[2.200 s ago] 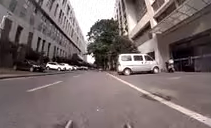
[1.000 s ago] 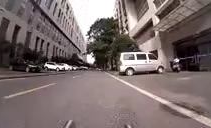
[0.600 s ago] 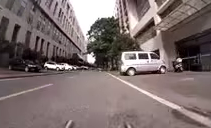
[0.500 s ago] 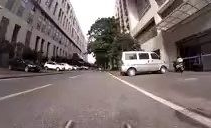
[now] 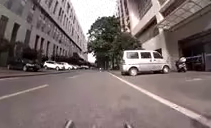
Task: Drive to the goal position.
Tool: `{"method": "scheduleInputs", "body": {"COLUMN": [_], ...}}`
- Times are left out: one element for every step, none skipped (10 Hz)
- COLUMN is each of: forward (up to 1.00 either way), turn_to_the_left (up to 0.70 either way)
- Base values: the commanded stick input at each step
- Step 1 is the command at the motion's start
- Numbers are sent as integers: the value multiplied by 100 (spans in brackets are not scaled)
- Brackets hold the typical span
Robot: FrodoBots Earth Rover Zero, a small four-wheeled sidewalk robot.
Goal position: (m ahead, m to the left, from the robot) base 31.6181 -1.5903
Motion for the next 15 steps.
{"method": "scheduleInputs", "body": {"forward": [70, 70, 70, 70, 70, 70, 70, 70, 70, 70, 70, 70, 70, 70, 70], "turn_to_the_left": [0, -1, -1, 0, 0, 0, 0, 0, 0, 0, -3, -10, -11, -3, 0]}}
